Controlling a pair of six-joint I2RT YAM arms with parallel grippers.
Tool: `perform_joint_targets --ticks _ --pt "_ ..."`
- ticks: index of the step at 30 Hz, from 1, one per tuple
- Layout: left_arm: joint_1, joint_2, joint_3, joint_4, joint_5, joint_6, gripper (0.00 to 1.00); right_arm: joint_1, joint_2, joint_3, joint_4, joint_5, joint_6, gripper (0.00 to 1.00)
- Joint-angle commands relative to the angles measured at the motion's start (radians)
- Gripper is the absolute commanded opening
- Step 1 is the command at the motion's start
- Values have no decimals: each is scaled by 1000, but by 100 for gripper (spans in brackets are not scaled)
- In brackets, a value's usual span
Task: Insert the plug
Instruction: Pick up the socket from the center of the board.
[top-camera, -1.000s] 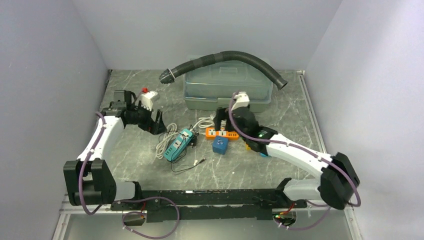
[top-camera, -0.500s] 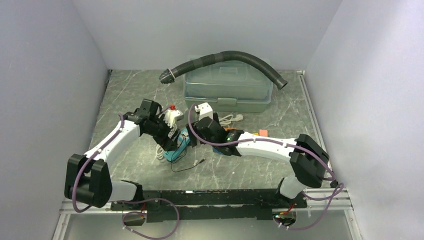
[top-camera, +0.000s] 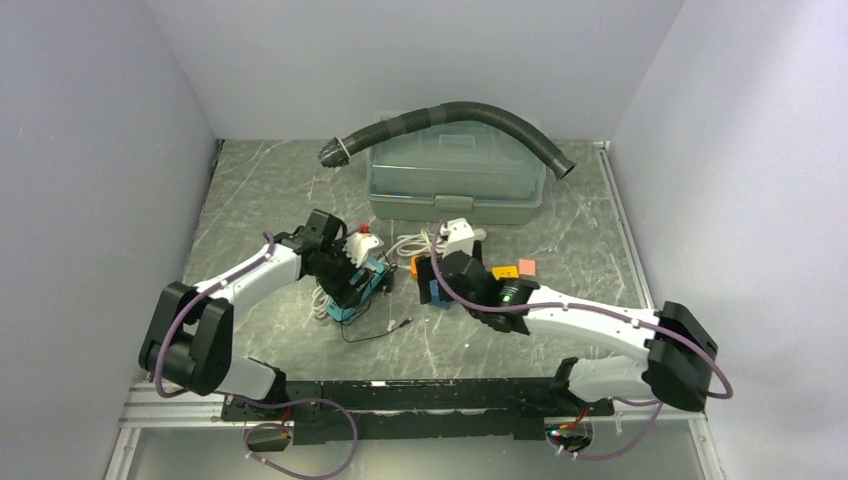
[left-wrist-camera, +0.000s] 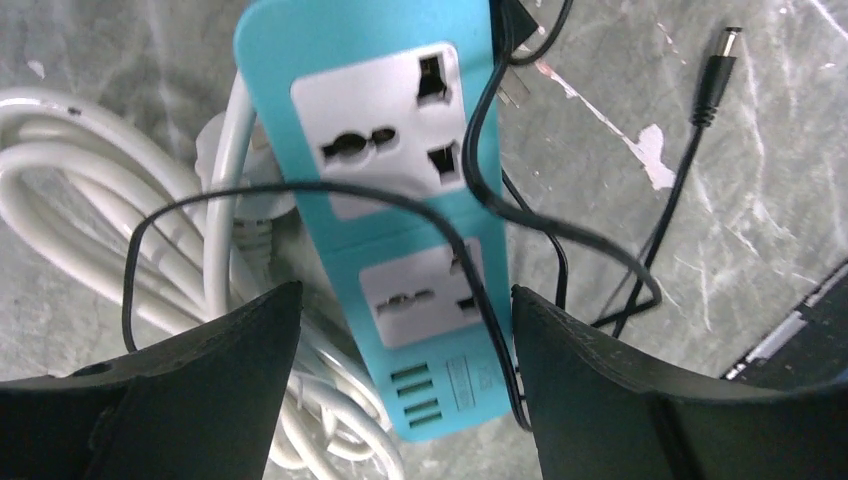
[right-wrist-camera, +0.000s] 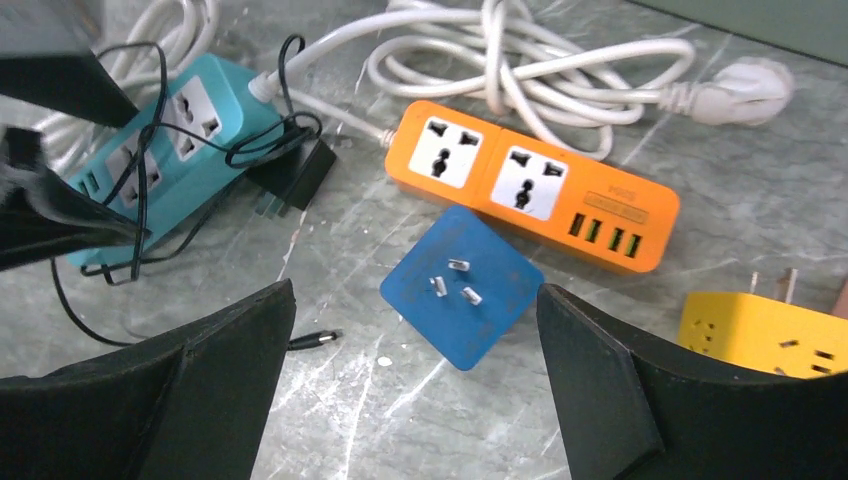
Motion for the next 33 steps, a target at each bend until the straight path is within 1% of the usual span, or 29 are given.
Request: perform_joint_targets --ticks 1,4,5,6,7,8,9,11,12,16,19,23,25,27,31,33 --pt "-41 37 0 83 -54 4 80 -35 -85 -39 -19 33 43 95" --pt "-69 54 2 87 -82 15 79 -52 -103 -49 -18 24 51 95" --pt "-76 56 8 81 -90 18 77 -54 -104 -48 -16 23 52 95" --pt "-81 58 17 69 -99 25 71 -56 -102 -47 -12 20 54 95" --pt "-86 59 29 52 -112 29 61 -57 -101 -45 -7 16 56 95" --pt "-87 59 53 24 -133 38 45 -58 -98 -43 -4 15 56 95" --pt "-87 56 80 -13 -154 50 34 -58 -96 -42 0 13 56 95" --pt "-88 36 145 -100 -205 77 6 -60 -87 -39 8 9 51 94" --pt "-87 18 181 -145 -221 84 0 -60 -85 -37 12 7 49 94" --pt "-87 -44 342 -348 -259 176 0 -65 -84 -31 31 -5 43 94" --pt "-87 -34 478 -496 -288 201 0 -68 -85 -23 43 -14 40 94" --pt "-89 -9 584 -652 -350 229 0 -75 -92 -13 50 -18 37 94" --pt "-89 -18 607 -667 -405 235 0 -77 -103 -14 52 -19 32 94" --pt "-88 -51 617 -634 -432 248 0 -81 -115 -17 59 -22 29 94" --pt "-89 -77 686 -603 -433 241 0 -87 -127 -15 67 -32 19 94" --pt "-89 -83 698 -583 -421 235 0 -91 -129 -14 70 -39 15 94"
